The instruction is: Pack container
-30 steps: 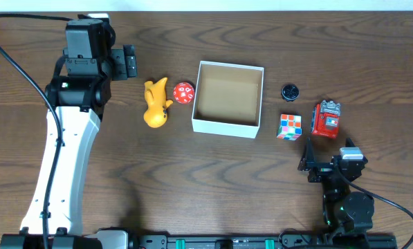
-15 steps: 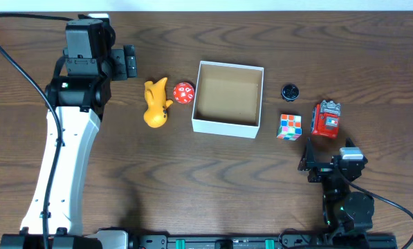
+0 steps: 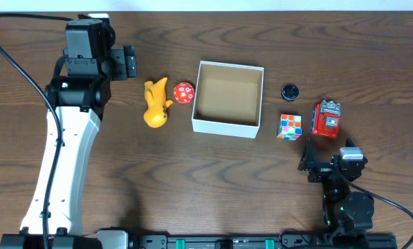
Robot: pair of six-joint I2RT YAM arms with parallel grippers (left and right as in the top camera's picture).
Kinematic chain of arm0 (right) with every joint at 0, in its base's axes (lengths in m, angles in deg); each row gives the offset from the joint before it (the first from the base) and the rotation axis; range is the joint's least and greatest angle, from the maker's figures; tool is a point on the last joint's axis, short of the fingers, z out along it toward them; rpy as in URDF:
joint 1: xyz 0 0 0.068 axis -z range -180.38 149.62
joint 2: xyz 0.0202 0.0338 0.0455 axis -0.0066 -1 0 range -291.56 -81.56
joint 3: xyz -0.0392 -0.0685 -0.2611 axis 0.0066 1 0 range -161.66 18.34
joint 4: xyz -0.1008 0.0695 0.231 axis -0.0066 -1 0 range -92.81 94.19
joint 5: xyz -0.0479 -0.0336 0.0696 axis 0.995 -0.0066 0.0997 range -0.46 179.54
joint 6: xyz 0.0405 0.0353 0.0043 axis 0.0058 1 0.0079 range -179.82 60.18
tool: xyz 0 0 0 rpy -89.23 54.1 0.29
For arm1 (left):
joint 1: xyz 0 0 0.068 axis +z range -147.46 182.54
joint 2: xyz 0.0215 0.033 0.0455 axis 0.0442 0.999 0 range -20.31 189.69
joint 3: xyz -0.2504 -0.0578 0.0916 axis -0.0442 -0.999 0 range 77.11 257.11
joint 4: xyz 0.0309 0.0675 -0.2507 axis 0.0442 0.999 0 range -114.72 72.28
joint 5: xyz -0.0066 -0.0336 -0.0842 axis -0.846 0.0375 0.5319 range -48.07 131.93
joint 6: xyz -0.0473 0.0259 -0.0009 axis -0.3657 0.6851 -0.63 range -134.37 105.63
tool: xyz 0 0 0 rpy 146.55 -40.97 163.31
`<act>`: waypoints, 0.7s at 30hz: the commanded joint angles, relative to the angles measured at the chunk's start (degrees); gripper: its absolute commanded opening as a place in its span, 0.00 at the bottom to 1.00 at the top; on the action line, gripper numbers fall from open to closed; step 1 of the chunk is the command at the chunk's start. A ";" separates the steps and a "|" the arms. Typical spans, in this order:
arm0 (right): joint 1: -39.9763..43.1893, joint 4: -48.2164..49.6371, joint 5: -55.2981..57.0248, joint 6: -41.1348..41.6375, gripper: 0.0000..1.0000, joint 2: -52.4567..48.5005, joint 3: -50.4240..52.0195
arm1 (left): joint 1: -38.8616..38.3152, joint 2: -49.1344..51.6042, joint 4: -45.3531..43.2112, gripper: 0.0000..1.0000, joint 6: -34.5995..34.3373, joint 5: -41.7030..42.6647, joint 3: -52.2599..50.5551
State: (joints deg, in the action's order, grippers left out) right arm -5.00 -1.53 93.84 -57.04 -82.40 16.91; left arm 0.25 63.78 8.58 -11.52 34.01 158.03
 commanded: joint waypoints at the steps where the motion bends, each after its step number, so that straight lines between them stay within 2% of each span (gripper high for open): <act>1: 0.55 -0.02 -0.26 0.37 0.99 0.46 0.24 | 0.28 -0.35 0.09 0.98 0.33 -0.66 1.07; 14: 0.55 0.00 -0.24 0.37 0.99 0.46 0.24 | 0.28 -0.35 0.09 0.98 0.33 -0.66 1.07; 16: 0.59 1.03 3.45 -0.70 0.99 0.46 0.26 | 0.28 -0.35 0.09 0.98 0.33 -0.66 1.07; 18: 0.59 4.55 7.13 1.70 0.99 0.46 0.26 | 0.28 -0.35 0.09 0.98 0.33 -0.66 1.07; 21: 0.59 6.69 13.92 12.85 0.99 0.46 -0.11 | 0.28 -0.35 0.09 0.98 0.33 -0.66 1.07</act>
State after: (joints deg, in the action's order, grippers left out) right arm -5.00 4.85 99.81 -53.50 -82.38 17.02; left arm 0.25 63.78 8.58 -11.52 34.01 158.03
